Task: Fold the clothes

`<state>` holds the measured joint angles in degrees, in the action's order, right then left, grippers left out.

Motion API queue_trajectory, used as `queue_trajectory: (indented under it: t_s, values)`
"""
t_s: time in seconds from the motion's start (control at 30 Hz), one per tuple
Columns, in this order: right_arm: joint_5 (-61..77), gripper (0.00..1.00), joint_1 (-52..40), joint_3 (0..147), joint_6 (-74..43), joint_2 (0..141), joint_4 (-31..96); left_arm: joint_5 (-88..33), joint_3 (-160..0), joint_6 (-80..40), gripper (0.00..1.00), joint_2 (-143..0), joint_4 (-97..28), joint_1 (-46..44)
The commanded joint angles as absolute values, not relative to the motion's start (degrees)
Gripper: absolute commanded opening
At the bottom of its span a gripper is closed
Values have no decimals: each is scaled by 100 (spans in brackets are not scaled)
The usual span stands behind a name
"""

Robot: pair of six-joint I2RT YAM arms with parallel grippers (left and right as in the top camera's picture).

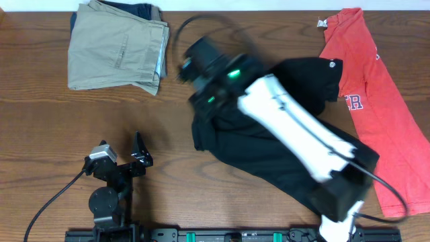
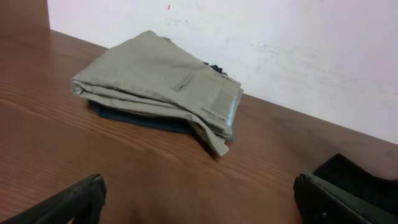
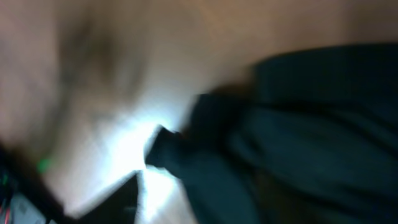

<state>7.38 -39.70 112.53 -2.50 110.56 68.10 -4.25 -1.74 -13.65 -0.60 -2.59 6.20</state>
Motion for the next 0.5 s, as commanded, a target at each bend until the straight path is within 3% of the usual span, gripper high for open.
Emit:
queue_trajectory:
  t_s: [0.0,0.4,0.47]
  values:
    - [379,99,-3183,11404,-517,10457,6877,-443,-23,-1332,98,-23,-355,602]
    - [-451,99,-40,11386,-552,10726,6676,-443,-23,-1332,98,-23,-355,602]
    - [-445,93,314,11386,-554,10989,6692,-443,-23,-1334,98,-23,-355,602]
